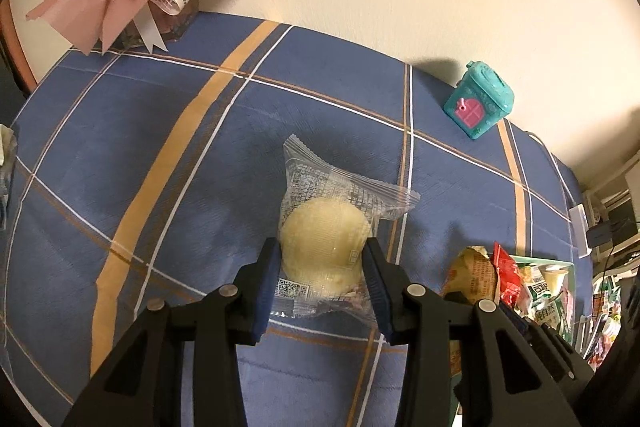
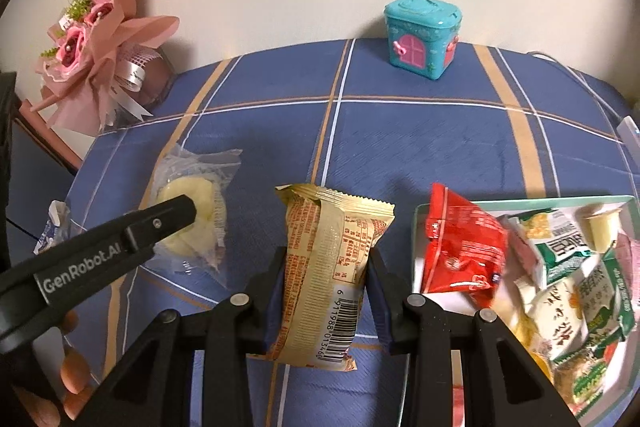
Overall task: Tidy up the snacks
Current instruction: 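Carry the tan packet with the right tool while the left tool carries the bun over the tray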
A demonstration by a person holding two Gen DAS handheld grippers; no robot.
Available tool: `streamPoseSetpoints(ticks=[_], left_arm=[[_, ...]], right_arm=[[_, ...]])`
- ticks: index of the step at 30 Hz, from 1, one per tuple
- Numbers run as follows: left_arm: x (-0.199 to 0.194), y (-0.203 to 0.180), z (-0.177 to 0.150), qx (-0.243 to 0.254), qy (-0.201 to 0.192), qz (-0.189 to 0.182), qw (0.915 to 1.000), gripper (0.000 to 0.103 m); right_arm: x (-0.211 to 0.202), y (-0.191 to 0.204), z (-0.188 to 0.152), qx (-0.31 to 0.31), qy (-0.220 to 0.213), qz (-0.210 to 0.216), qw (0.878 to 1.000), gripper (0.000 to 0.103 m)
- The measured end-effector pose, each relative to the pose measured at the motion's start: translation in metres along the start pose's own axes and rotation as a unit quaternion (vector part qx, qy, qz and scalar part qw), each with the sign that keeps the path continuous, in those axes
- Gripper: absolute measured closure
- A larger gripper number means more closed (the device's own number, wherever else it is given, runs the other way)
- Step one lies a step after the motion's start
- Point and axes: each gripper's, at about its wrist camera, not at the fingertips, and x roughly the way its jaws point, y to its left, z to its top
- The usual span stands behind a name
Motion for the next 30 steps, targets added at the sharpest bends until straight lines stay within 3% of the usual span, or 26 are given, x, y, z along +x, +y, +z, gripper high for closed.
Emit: streamPoseSetpoints(ticks=[14,30], left_arm=[[-0.039,-0.002,-0.017,-0.001,-0.021,0.0,0.9998,0.06],[-0.081,-0.028,-0.051,0.03,-0.047,-0.011,0.9984,0.06]], right_arm=[[-0.035,-0.007,-0.008,0.005,-0.016,-0.004,1.0,0.063],[-0.083,-0.02,-0.037,0.0,-0.034,-0.024,0.999,0.063]])
